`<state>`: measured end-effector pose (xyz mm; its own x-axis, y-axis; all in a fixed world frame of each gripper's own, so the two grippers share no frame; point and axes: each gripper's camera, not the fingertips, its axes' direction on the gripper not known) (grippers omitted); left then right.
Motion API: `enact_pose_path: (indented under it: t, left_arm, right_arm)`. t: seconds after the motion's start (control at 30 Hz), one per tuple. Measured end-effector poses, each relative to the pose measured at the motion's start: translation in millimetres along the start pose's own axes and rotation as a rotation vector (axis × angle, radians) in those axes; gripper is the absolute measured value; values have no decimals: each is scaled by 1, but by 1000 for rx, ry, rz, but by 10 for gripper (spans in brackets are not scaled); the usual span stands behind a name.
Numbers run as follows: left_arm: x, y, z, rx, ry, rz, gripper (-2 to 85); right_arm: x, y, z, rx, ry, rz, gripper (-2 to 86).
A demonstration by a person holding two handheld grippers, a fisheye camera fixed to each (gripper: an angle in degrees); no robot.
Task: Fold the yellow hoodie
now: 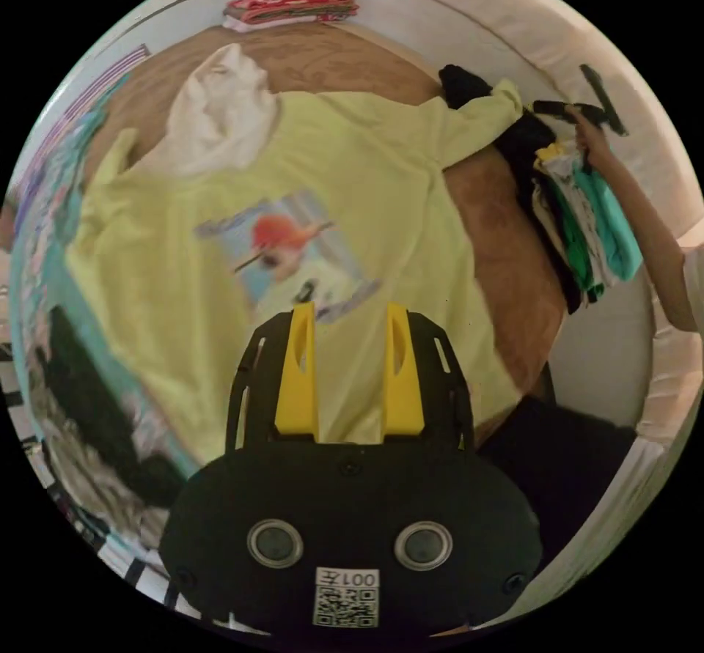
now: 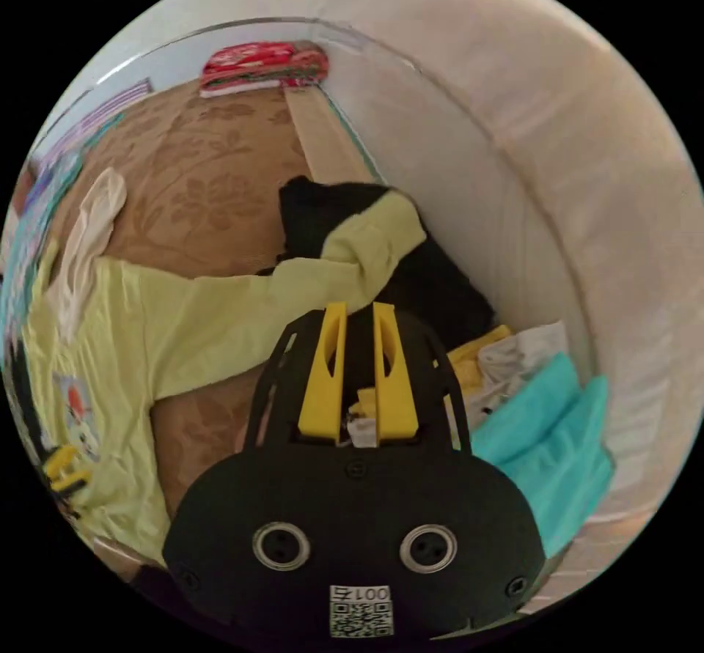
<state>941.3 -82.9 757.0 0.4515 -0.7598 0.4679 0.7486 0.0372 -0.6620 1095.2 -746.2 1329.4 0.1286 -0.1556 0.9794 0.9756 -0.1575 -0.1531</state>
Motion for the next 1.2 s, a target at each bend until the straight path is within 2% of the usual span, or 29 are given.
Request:
enact_pose_path:
  t: [0.07,0.13,0.2,0.27,0.4,0.47,0.6,0.73,0.87,1.1,1.2]
  left_arm:
    - [-37,53,-30,-92,-157,-58,103]
    - [-66,91,-47,-177,-216,-112,105]
    - [-93,124,-56,-237,-198,-182,109]
    - [-114,154,-54,-272,-101,-218,115]
    - [-119,175,-41,-305,-12,-191,117]
    - [-117,180,-35,-279,49,-185,115]
    - [-108,181,-32,-256,68,-151,112]
    - [-95,179,-35,-255,73,-105,114]
    - [-74,172,-25,-260,83,-60,112]
    - [-69,158,-15,-262,23,-165,65]
    - [-76,155,-28,-248,137,-200,38]
  right_arm:
    - [-37,15,-38,52,14,-138,57]
    - [-82,46,-66,22,-144,-298,57]
    - [-138,113,-82,-108,-453,-399,70]
    - [-177,171,-83,-228,-595,-434,98]
    - [-231,264,-77,-428,-571,-355,136]
    - [-235,275,-78,-415,-634,-256,128]
    - [-246,269,-83,-371,-494,-275,42]
    - [-204,256,-115,-316,-526,-217,30]
    - [-153,269,-101,-371,-530,-162,26]
    - [-148,270,-90,-365,-569,-209,24]
    - [-142,263,-110,-331,-586,-211,24]
